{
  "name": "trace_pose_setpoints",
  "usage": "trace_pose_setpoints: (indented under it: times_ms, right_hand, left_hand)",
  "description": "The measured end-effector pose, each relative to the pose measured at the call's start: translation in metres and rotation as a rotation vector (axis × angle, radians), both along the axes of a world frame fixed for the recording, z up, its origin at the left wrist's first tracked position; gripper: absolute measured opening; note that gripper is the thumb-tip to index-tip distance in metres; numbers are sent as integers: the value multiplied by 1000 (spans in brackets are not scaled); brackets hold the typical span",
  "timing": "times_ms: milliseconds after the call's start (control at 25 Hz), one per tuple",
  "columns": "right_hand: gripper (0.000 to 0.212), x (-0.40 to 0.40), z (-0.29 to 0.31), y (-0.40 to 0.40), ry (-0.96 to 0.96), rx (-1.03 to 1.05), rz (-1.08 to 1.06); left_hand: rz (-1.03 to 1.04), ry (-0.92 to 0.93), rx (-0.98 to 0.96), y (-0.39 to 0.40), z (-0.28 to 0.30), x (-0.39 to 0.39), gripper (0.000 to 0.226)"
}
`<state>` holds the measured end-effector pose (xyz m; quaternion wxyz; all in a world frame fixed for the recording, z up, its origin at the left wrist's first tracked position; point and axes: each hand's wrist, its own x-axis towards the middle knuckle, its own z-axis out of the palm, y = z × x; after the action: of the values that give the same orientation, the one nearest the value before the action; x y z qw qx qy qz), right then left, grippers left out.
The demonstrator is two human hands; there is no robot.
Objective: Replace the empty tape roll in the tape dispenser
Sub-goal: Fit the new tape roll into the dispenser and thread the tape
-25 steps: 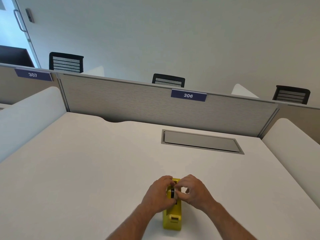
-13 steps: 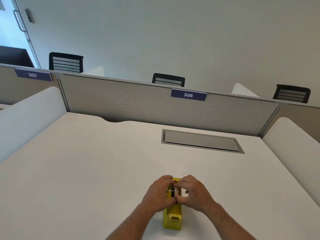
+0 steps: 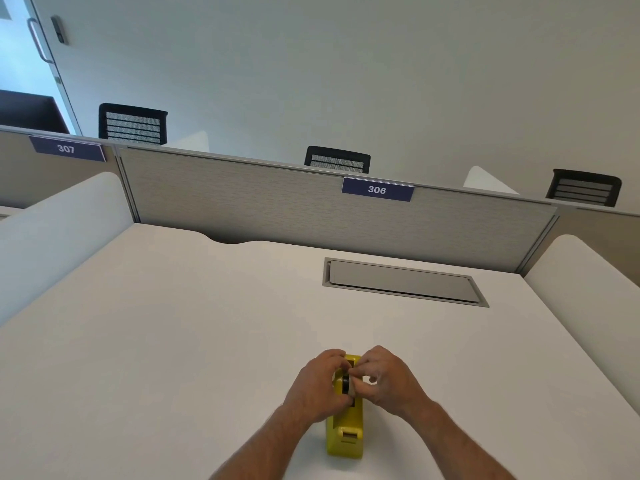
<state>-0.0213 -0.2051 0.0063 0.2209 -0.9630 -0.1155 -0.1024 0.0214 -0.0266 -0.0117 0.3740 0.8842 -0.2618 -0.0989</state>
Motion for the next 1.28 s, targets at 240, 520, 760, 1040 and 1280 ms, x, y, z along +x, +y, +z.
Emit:
trace_pose_setpoints:
  times_ms: [240, 520, 760, 1040, 1280]
  right_hand:
    - [27, 1, -2, -1, 16, 10, -8]
    - [25, -4, -3, 0, 35, 37, -12]
    - [37, -4, -8, 1, 48, 27, -26]
    - [31, -2, -8, 2, 57, 67, -11]
    - [21, -3, -9, 2, 54, 119, -8]
  left_hand:
    - [-7, 5, -11, 1, -2, 1, 54]
    - [-8, 11, -29, 2, -3, 1, 53]
    - [-30, 22, -32, 5, -5, 3, 56]
    - [-14, 20, -47, 3, -5, 3, 51]
    - [-15, 22, -50, 5, -5, 4, 47]
